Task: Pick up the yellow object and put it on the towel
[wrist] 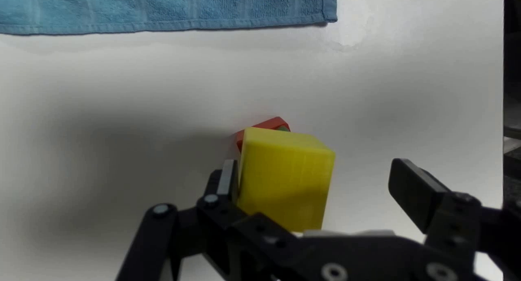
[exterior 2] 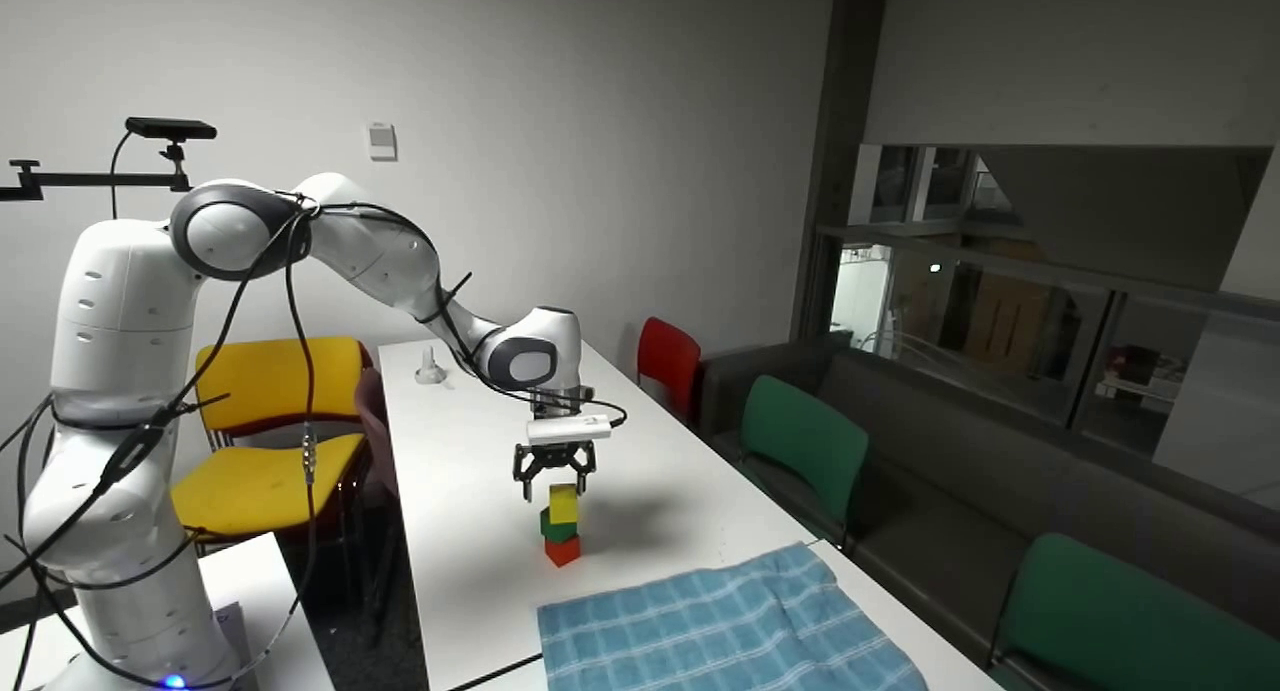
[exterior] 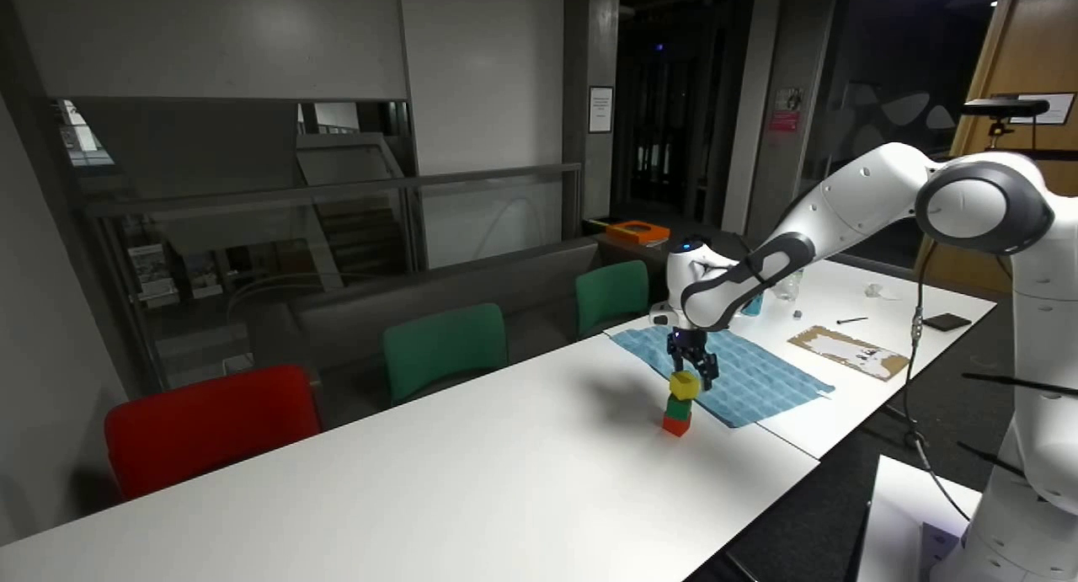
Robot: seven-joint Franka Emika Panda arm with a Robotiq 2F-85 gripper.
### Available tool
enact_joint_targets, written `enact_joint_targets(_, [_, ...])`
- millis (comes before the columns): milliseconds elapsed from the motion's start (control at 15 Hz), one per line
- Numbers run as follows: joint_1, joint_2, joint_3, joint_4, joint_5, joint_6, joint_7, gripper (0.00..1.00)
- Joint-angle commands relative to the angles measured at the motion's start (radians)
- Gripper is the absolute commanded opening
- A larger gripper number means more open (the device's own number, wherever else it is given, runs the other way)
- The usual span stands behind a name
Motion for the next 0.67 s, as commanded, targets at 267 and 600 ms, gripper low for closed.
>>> enact_joint_targets(267, [-0.043,0.037,0.03,0.041,0.082,0.008,-0.067,0.91])
enact_joint_targets(600, [-0.054,0.051,0.037,0.056,0.096,0.008,-0.083,0.44])
